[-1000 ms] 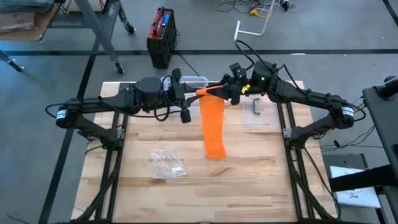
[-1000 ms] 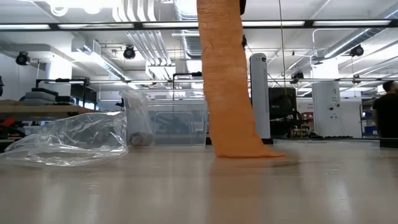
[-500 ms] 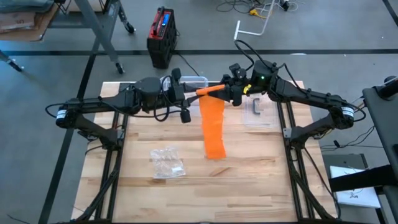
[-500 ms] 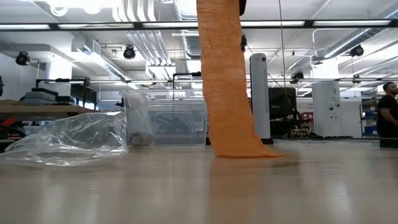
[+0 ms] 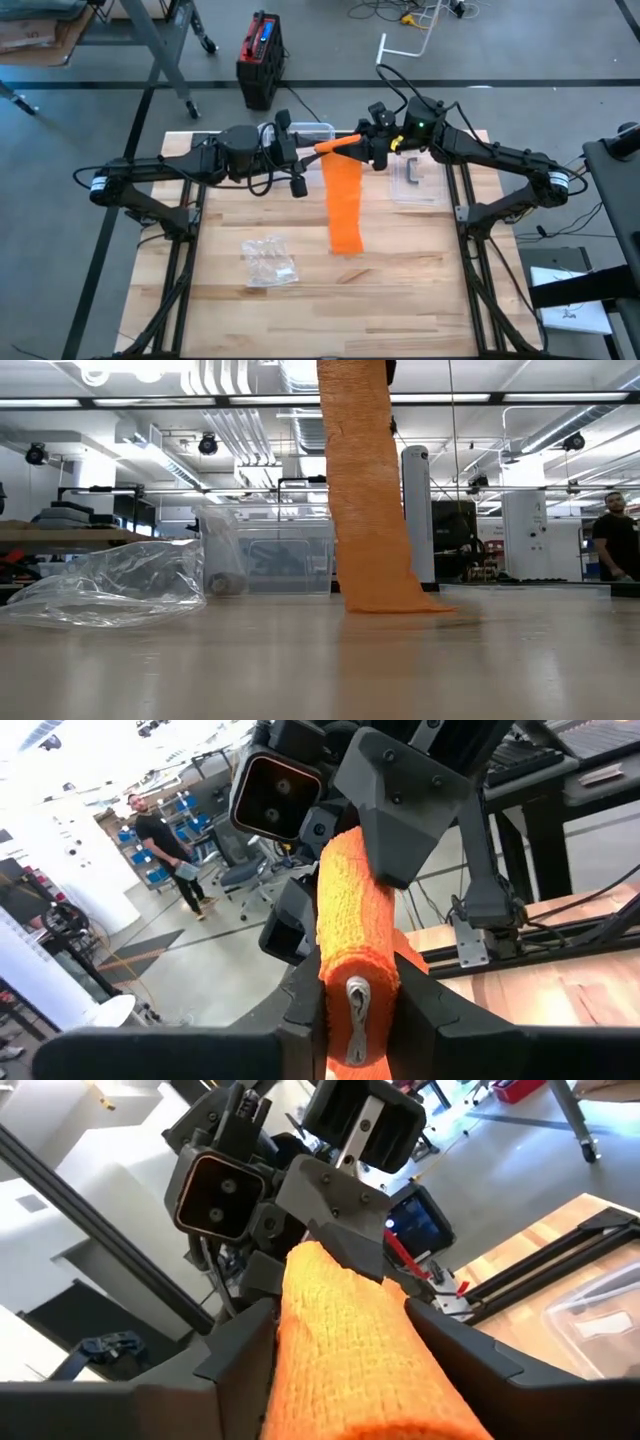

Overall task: Roll bandage
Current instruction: Roll the orange bandage

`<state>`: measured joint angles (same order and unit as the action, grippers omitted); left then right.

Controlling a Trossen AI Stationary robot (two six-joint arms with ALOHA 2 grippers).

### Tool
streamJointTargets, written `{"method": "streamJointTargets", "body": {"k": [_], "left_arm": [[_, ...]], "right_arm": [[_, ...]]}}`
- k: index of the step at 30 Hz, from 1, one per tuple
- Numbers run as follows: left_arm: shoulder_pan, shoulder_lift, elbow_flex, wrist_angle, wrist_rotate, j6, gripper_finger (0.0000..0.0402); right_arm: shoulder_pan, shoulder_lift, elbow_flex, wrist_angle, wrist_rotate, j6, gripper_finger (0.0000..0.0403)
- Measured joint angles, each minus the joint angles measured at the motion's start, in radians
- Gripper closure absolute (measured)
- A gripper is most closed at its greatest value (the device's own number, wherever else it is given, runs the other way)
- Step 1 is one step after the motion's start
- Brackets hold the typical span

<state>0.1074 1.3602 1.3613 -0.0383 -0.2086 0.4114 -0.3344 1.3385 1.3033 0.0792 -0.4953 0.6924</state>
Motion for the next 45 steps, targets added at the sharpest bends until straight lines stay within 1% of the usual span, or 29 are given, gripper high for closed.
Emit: {"method": "streamJointTargets", "body": {"k": [3,6,9,11,14,16,18,20,23,25,28,31,34,38,41,43,45], "left_arm": [[0.000,0.000,0.000,-0.011,-0.004,-0.001,0.0329],[-0.006,0.000,0.002,-0.028,-0.010,-0.023,0.0305],[-0.009,-0.001,0.002,-0.041,-0.011,-0.109,0.0272],[-0.008,-0.004,0.002,-0.058,-0.012,-0.169,0.0245],[-0.007,-0.020,0.000,-0.089,0.018,-0.275,0.0199],[-0.006,-0.037,0.000,-0.104,0.067,-0.342,0.0170],[-0.004,-0.055,0.000,-0.100,0.129,-0.382,0.0144],[-0.004,-0.063,0.000,-0.075,0.164,-0.411,0.0125],[0.000,-0.060,0.000,-0.065,0.169,-0.429,0.0114],[0.008,-0.050,0.000,-0.056,0.164,-0.425,0.0119],[0.027,-0.036,0.000,-0.050,0.163,-0.420,0.0142],[0.042,-0.024,0.000,-0.050,0.164,-0.396,0.0178],[0.048,-0.024,0.000,-0.047,0.165,-0.344,0.0226],[0.049,-0.027,0.000,-0.040,0.170,-0.266,0.0302],[0.049,-0.029,0.000,-0.030,0.170,-0.237,0.0354],[0.049,-0.027,0.000,-0.029,0.169,-0.215,0.0373],[0.049,-0.026,0.000,-0.031,0.169,-0.184,0.0373]], "right_arm": [[0.000,0.001,0.000,-0.002,0.005,-0.031,0.0227],[0.000,0.001,-0.001,-0.004,0.002,-0.120,0.0265],[0.000,0.001,-0.001,-0.001,-0.003,-0.239,0.0299],[0.000,0.000,-0.001,0.006,-0.010,-0.341,0.0315],[0.002,-0.004,0.000,-0.003,-0.023,-0.493,0.0325],[0.002,-0.005,0.000,-0.016,-0.025,-0.587,0.0326],[0.002,-0.005,0.000,-0.029,-0.024,-0.646,0.0323],[0.002,-0.004,0.000,-0.027,-0.019,-0.690,0.0319],[0.002,-0.003,0.000,-0.026,-0.017,-0.704,0.0318],[0.002,-0.001,0.000,-0.026,-0.016,-0.696,0.0321],[0.002,-0.001,0.000,-0.027,-0.013,-0.672,0.0325],[0.003,-0.001,0.000,-0.027,-0.009,-0.635,0.0323],[0.002,0.000,0.000,-0.027,-0.004,-0.571,0.0314],[0.002,0.000,0.000,-0.024,-0.002,-0.434,0.0294],[0.002,0.000,0.000,-0.014,-0.002,-0.295,0.0273],[0.002,0.000,0.000,-0.012,0.000,-0.185,0.0259],[0.002,0.000,0.000,-0.014,0.001,-0.089,0.0245]]}}
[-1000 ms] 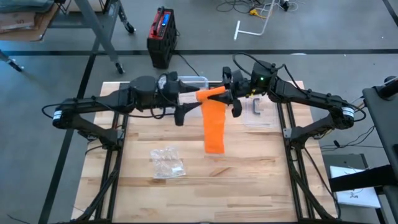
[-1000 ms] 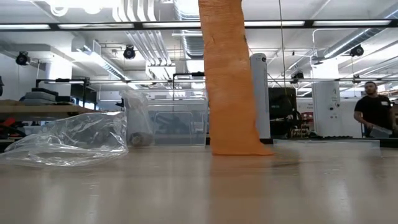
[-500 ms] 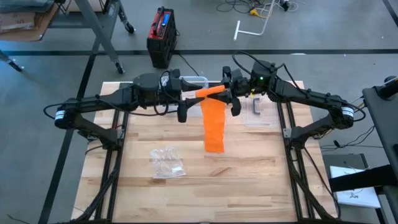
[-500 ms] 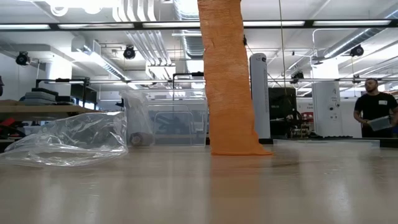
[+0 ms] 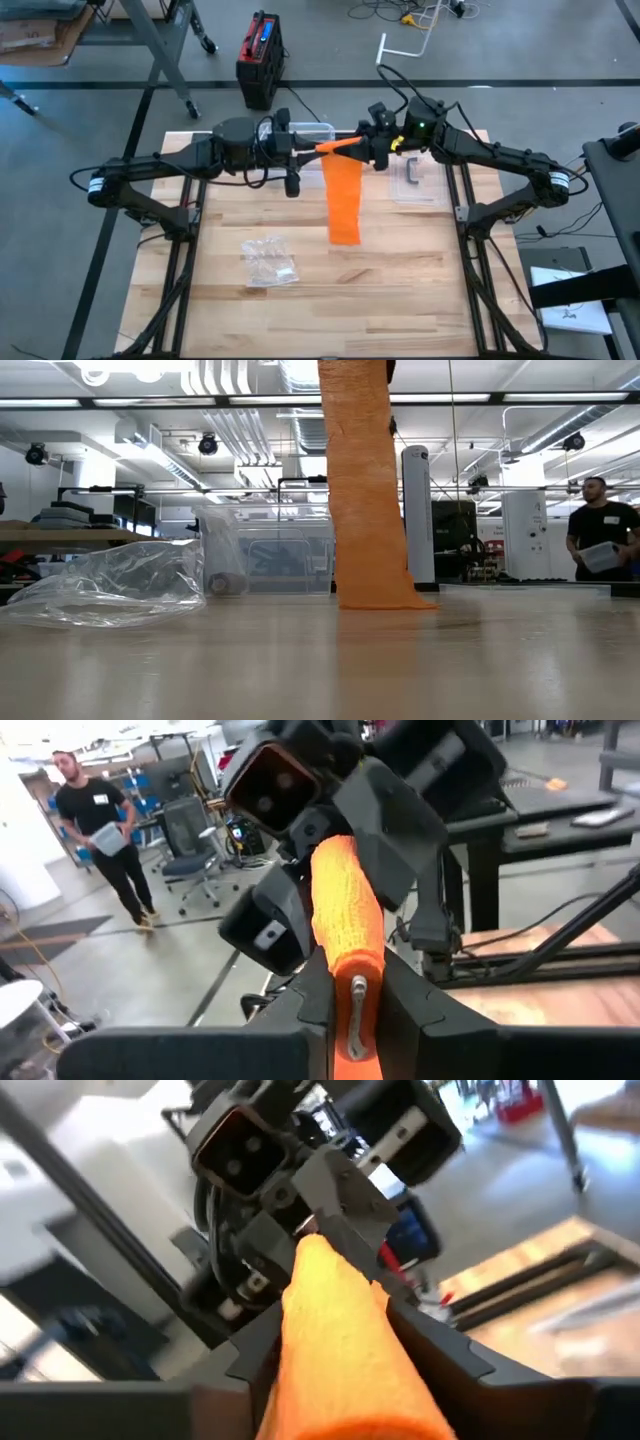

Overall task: Roll bandage
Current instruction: Roll the orange bandage

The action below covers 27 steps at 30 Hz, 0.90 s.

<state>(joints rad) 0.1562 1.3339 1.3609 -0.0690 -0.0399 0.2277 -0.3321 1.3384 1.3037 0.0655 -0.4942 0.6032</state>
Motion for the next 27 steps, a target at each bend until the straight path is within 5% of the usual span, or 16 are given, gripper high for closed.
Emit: {"method": "streamJointTargets", "body": {"k": [8,27], "left_arm": [[-0.015,0.004,0.000,0.007,-0.056,0.099,0.0346],[-0.045,0.004,-0.017,0.037,-0.137,0.380,0.0356]], "right_arm": [[-0.001,0.000,0.000,0.002,0.005,0.191,0.0213],[-0.001,0.001,0.000,0.022,0.026,0.296,0.0219]]}}
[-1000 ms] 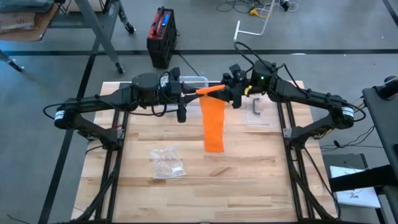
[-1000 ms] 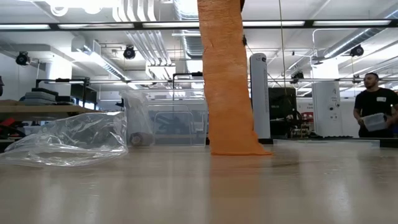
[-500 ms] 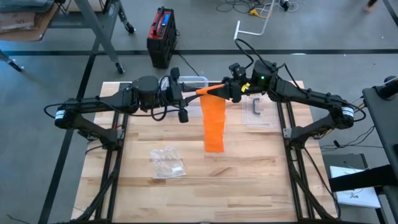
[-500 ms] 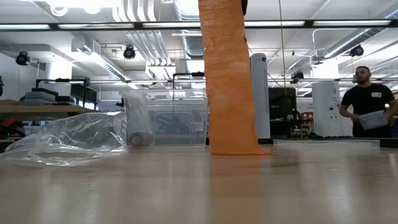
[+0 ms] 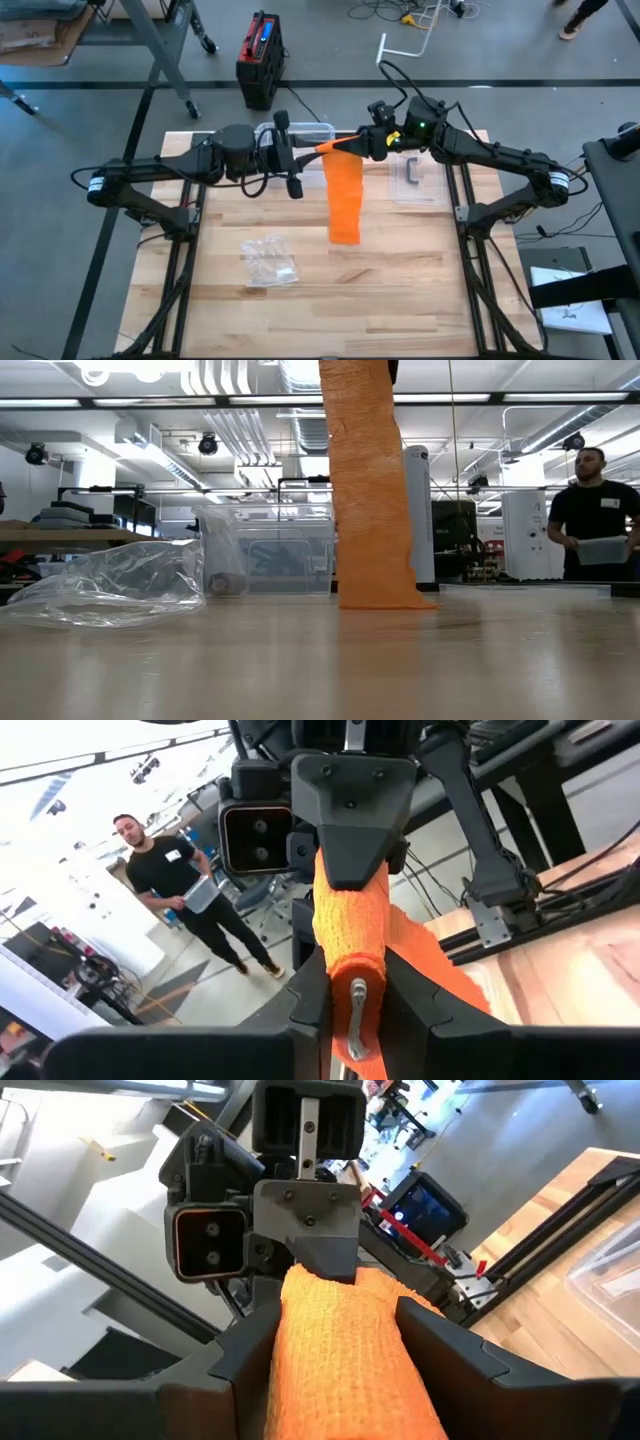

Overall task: Roll bandage
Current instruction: Roll the orange bandage

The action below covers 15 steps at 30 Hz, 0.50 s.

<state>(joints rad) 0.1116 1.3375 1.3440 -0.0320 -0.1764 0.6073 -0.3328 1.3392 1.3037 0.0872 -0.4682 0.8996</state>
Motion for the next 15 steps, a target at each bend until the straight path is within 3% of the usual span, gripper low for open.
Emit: {"method": "streamJointTargets", "body": {"k": [15], "left_arm": [[-0.001,-0.001,-0.047,0.097,-0.037,0.226,0.0356]], "right_arm": [[-0.001,0.000,0.000,0.008,0.008,0.043,0.0219]]}}
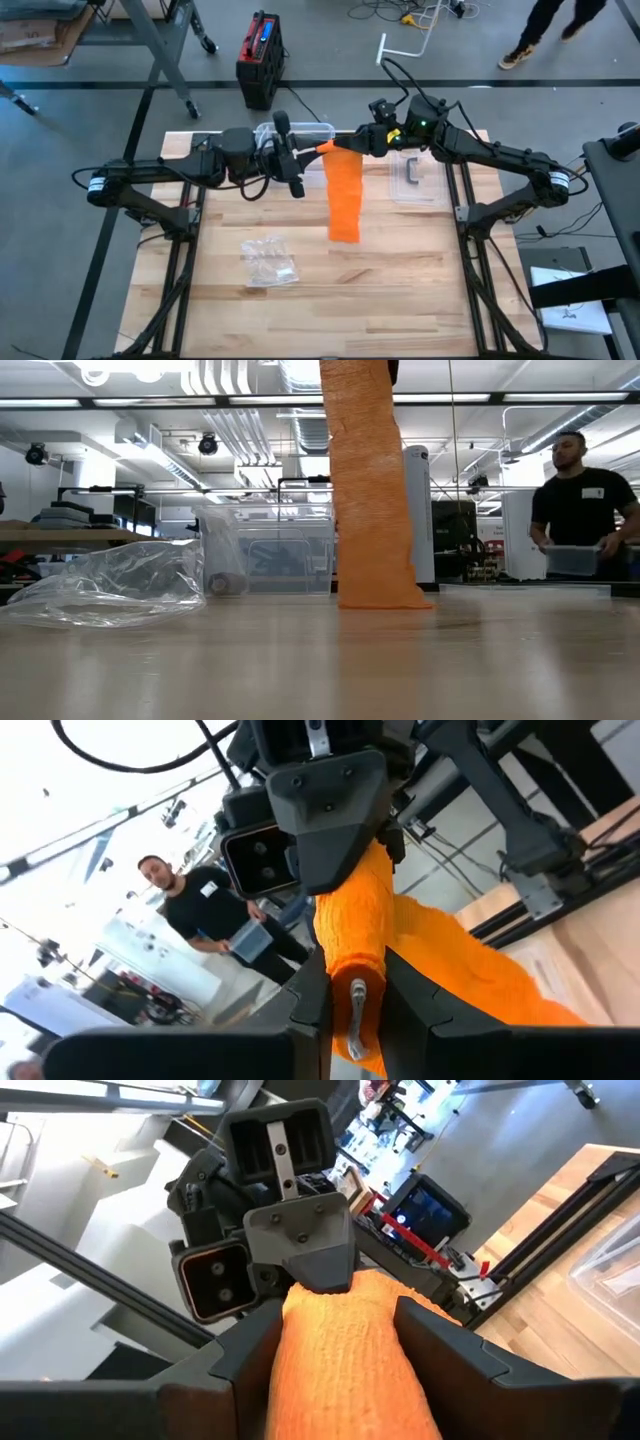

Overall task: Roll bandage
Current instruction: Roll the orange bandage

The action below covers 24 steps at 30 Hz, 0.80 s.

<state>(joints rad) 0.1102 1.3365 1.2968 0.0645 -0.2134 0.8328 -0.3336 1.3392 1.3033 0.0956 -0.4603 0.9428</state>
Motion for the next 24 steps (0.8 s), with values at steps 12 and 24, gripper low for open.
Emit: {"method": "streamJointTargets", "body": {"k": [12,24], "left_arm": [[-0.001,0.000,-0.001,0.004,-0.004,0.049,0.0356],[-0.001,0.000,-0.002,0.016,-0.005,0.046,0.0356]], "right_arm": [[0.000,-0.002,0.000,-0.005,-0.015,-0.133,0.0196],[0.000,-0.003,0.001,-0.003,-0.038,-0.105,0.0134]]}}
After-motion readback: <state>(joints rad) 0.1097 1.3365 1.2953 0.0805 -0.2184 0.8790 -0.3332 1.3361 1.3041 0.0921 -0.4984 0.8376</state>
